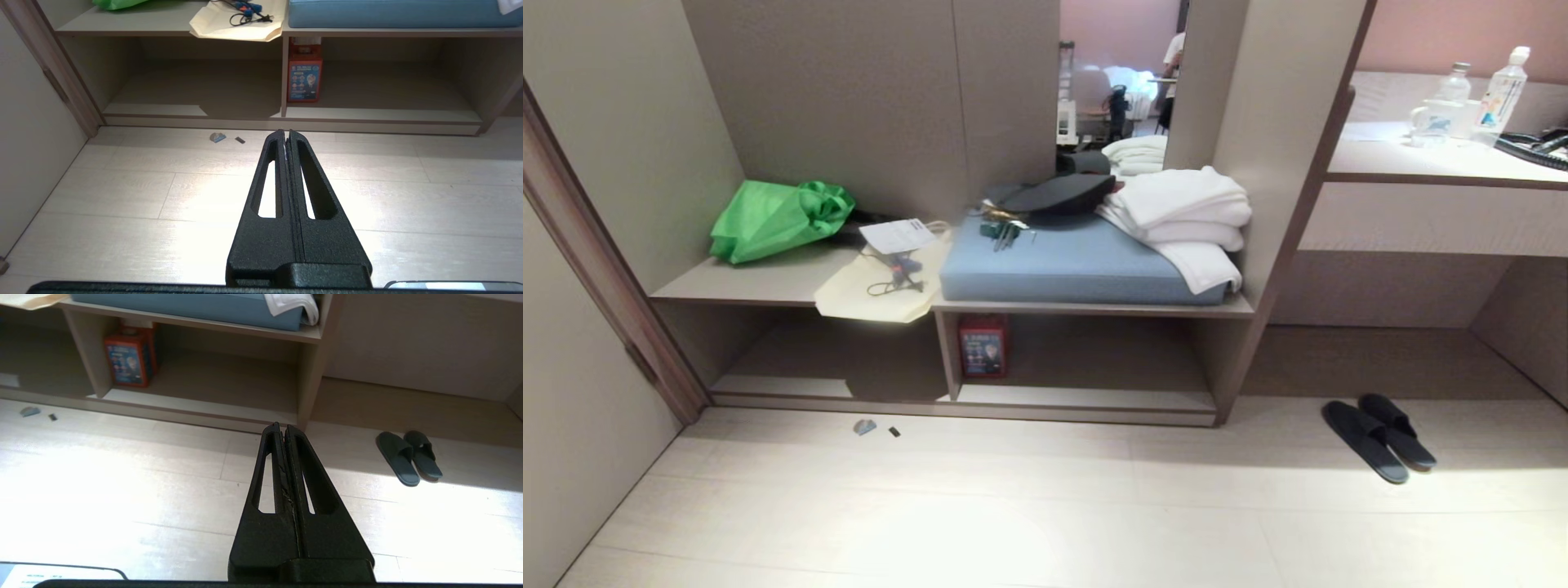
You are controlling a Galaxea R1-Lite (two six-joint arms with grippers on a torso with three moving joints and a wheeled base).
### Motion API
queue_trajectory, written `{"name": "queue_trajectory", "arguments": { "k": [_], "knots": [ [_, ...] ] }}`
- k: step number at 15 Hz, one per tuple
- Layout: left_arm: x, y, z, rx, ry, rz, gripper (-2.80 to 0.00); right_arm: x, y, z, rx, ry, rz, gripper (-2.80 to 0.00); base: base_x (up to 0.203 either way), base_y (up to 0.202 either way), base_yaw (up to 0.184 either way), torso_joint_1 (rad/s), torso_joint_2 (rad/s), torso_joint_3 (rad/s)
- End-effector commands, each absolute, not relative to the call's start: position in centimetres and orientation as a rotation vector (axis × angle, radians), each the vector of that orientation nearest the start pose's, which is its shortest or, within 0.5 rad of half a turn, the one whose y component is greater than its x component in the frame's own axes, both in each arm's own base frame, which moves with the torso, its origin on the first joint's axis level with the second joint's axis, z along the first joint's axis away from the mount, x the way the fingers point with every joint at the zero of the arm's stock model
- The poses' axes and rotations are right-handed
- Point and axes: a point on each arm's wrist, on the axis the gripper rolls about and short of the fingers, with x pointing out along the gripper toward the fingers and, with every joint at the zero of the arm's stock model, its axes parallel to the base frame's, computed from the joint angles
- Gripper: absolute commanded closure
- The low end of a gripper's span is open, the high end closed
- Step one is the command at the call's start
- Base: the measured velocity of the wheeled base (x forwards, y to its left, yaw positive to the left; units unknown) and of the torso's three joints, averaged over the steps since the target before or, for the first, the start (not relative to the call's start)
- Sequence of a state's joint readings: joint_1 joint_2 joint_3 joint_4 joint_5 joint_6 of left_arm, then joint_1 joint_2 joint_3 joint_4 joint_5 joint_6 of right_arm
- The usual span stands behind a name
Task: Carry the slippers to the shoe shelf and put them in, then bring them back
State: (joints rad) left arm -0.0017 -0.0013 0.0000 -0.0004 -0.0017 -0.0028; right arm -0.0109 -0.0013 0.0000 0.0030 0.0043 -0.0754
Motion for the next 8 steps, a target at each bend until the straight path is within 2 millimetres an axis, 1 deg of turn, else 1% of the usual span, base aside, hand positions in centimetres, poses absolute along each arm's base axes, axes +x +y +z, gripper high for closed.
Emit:
{"name": "queue_trajectory", "arguments": {
  "k": [1,8],
  "knots": [
    [-2.28,0.00,7.56,-0.004,-0.002,-0.002,0.00,-2.28,0.03,7.51,-0.077,0.003,-0.006,0.00,-0.194,0.000,0.001,-0.006,0.00,-0.002],
    [-2.28,0.00,7.56,-0.003,-0.002,-0.003,0.00,-2.27,0.03,7.49,-0.075,0.004,-0.006,0.00,-0.197,0.000,0.001,0.003,0.00,0.002]
  ]
}}
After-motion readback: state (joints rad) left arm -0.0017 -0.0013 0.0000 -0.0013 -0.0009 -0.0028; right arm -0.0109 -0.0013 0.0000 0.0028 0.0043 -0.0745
